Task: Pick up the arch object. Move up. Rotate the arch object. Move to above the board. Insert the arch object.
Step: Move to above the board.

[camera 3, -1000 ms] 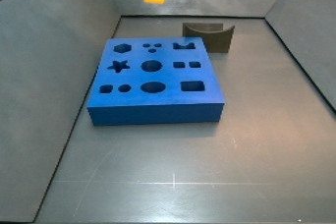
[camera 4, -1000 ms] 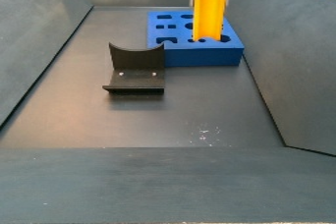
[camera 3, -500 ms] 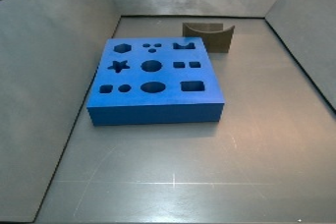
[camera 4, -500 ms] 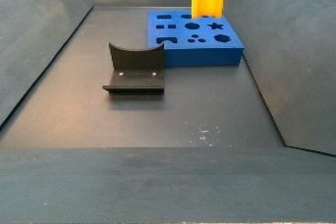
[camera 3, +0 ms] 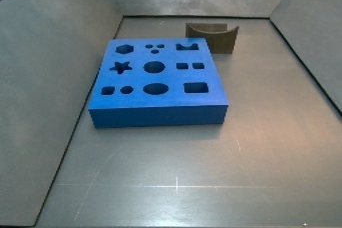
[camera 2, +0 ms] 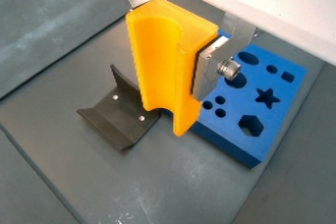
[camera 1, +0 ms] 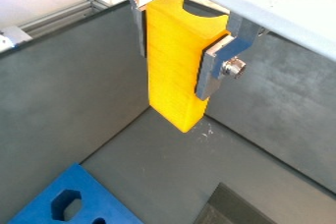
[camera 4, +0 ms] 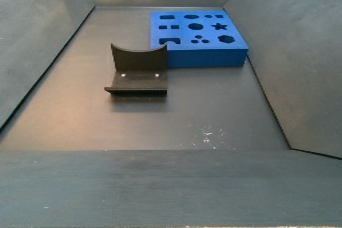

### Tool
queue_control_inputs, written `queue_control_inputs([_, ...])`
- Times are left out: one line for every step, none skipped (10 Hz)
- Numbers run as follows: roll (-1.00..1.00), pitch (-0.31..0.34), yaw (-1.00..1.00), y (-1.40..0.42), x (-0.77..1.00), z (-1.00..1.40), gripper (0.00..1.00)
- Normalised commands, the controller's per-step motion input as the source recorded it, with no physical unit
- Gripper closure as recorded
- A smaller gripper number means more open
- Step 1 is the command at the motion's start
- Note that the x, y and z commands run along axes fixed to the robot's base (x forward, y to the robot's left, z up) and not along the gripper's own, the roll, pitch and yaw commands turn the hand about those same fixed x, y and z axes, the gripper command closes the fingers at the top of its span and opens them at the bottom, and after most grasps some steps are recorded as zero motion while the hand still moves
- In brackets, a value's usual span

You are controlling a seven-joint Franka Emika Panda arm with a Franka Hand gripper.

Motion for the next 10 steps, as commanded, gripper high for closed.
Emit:
queue_control_inputs([-0.24, 0.075, 0.19, -1.00, 0.06, 0.15, 1.00])
queue_control_inputs([-0.24, 0.071, 0.19, -1.00, 0.06, 0.14, 1.00])
queue_control_inputs([-0.15, 0.062, 0.13, -1.00, 0.06, 0.15, 1.00])
queue_control_inputs([-0.13, 0.056, 0.09, -1.00, 0.06, 0.15, 1.00])
queue_control_inputs([-0.04, 0.046, 0.04, -1.00, 0.06, 0.15, 1.00])
queue_control_inputs([-0.03, 0.053, 0.03, -1.00, 0.06, 0.16, 1.00])
queue_control_inputs([-0.01, 0.070, 0.02, -1.00, 0.07, 0.16, 1.00])
queue_control_inputs([-0.02, 0.079, 0.02, -1.00, 0.08, 0.16, 1.00])
queue_control_inputs([0.00, 0.093, 0.01, -1.00, 0.09, 0.16, 1.00])
queue_control_inputs([-0.01, 0.106, 0.01, -1.00, 0.11, 0.17, 1.00])
